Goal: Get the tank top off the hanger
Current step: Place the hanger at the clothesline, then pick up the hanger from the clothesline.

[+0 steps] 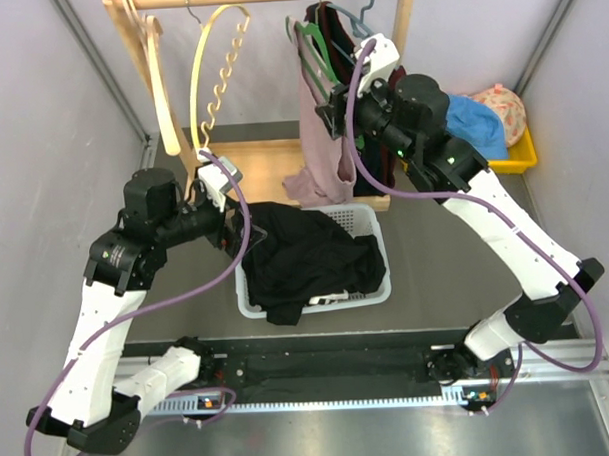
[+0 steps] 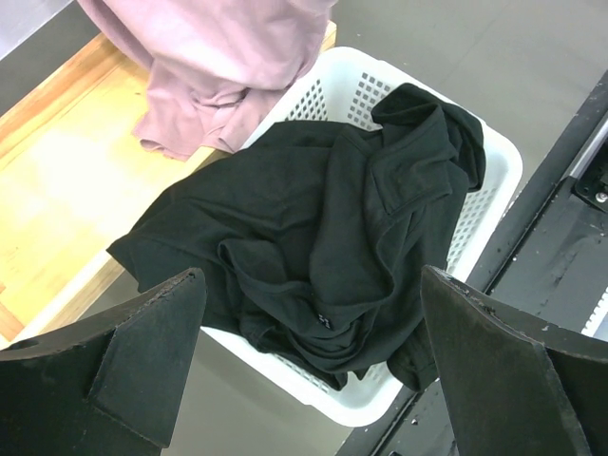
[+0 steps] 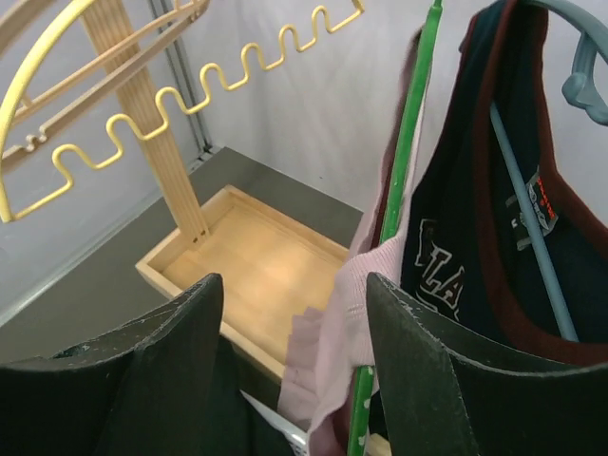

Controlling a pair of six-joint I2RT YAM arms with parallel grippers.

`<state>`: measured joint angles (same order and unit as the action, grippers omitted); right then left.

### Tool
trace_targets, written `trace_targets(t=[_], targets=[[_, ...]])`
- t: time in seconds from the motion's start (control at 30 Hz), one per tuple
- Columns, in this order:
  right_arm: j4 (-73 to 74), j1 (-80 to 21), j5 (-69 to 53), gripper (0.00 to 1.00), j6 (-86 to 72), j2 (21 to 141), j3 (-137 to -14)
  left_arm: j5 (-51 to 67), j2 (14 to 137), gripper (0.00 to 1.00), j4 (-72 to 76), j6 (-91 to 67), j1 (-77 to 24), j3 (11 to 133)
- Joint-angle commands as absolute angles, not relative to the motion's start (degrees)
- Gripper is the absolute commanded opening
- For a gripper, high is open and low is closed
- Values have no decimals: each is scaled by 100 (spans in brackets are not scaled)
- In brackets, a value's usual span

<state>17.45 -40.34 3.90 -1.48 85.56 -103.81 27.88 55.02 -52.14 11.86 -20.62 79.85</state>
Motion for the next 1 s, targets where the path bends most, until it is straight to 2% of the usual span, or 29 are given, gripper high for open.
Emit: trace_targets(t=[0.0,0.13,0.33,0.97], targets=[[1652,-3990,580,61,149,8315,-10301,2962,5546,99,-4913,1090,-2030,8218],[1679,-3990,589,57,202,8306,-10169,2988,5599,99,-4913,1055,-2039,8288],[1547,-3990,686,58,316,8130,-9765,3023,5599,99,-4913,1046,-2030,8271],[1565,-3955,747,64,580,8235,-10442,3015,5546,99,-4913,1090,-2030,8156]])
